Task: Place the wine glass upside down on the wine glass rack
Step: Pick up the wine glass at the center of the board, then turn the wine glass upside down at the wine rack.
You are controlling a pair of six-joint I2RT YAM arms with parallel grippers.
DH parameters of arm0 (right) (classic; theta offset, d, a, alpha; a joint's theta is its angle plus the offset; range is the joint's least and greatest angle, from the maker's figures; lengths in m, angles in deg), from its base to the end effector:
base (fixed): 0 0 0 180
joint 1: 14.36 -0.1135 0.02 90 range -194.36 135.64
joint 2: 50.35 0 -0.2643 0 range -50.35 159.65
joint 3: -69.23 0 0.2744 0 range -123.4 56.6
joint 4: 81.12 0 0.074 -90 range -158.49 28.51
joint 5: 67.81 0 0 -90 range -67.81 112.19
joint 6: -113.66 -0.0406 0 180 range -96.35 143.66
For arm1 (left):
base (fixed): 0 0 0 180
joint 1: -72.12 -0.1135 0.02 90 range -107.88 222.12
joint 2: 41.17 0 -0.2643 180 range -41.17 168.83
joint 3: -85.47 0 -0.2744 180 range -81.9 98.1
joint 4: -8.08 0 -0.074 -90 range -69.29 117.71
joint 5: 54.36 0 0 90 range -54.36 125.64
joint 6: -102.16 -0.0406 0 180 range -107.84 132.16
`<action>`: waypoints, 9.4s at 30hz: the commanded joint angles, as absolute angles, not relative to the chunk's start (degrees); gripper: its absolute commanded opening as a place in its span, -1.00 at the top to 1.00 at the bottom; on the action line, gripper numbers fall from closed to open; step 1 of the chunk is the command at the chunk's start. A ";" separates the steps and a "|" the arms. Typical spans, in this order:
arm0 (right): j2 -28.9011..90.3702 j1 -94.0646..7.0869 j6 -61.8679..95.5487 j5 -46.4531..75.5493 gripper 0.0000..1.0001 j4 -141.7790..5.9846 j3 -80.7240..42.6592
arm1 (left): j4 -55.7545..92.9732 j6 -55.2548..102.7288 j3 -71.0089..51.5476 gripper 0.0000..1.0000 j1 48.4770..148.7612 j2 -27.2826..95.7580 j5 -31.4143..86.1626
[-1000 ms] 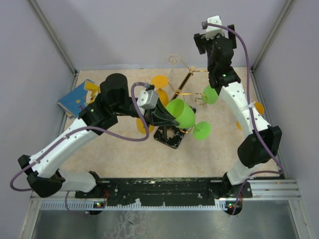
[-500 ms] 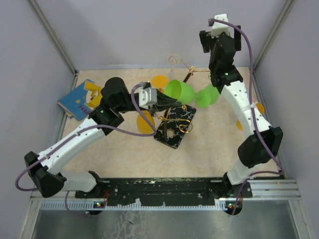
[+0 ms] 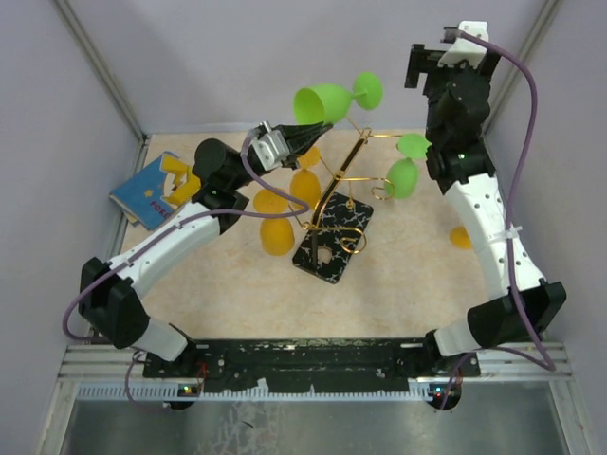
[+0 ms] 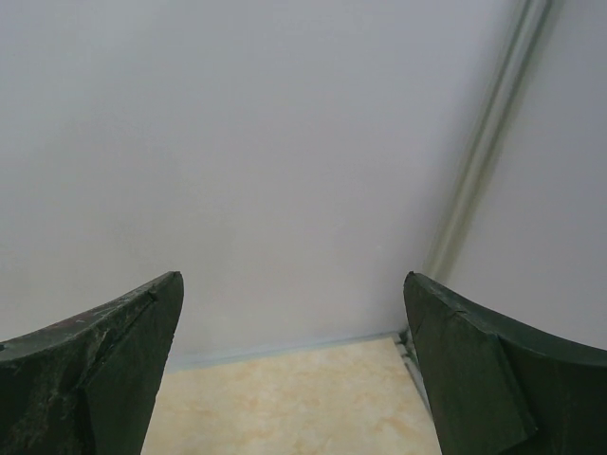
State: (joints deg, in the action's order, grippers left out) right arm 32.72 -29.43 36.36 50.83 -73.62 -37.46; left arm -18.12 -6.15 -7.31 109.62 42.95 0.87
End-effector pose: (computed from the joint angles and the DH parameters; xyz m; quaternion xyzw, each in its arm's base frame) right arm 0.3380 0.0709 0.5163 0.0522 0.6127 -0.1326 0.7773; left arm 0.2719 -0.2379 0.4438 0.4535 0.3055 -0.2861 0.7868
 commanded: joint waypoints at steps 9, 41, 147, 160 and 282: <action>25.37 -29.09 -4.53 19.66 -0.99 -99.01 -23.29 | -60.98 3.24 -3.92 1.00 104.84 58.38 17.25; 46.34 -31.13 -40.77 -0.68 -0.96 -121.38 -36.06 | -69.41 6.96 -0.85 1.00 100.35 61.22 10.81; 74.98 -41.75 -38.97 0.60 0.83 -118.70 -79.98 | -66.04 -2.15 0.26 0.11 101.26 57.74 4.14; 71.69 -36.43 -31.46 3.69 0.88 -116.10 -80.10 | -63.33 -6.38 -5.13 -0.15 100.82 53.75 5.38; -9.30 -44.19 21.79 31.87 1.00 -88.20 26.19 | -55.76 -3.75 19.43 -0.13 89.87 72.56 19.42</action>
State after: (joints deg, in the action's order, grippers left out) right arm -10.01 -43.99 20.69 26.66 -83.61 27.72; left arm -55.51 -3.20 17.56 90.32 73.07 19.65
